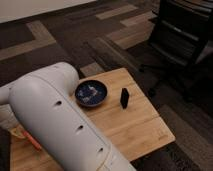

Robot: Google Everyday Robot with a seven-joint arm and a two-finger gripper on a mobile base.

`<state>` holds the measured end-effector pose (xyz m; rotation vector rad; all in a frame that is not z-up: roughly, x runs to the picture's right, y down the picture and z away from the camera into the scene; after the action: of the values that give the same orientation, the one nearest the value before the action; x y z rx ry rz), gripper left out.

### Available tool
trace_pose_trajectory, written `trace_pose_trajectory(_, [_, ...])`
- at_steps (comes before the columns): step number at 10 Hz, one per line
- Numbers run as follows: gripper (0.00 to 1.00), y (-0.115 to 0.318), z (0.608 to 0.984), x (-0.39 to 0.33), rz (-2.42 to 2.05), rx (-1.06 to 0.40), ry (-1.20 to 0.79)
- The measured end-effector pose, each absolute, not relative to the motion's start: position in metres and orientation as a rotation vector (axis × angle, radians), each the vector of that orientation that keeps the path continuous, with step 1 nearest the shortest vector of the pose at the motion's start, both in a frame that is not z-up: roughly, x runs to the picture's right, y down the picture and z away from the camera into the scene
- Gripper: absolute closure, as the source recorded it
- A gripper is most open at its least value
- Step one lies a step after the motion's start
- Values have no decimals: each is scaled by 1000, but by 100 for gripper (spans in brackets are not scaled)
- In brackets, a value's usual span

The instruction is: Place the pepper in the ceramic cup

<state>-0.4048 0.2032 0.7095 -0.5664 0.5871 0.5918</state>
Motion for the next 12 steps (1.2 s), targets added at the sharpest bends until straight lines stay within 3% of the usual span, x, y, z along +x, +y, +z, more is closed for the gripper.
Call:
trace_pose_trajectory(3, [100,153,686,-433,482,-401,582])
trace_pose_trajectory(12, [100,151,687,-431,483,-397,586])
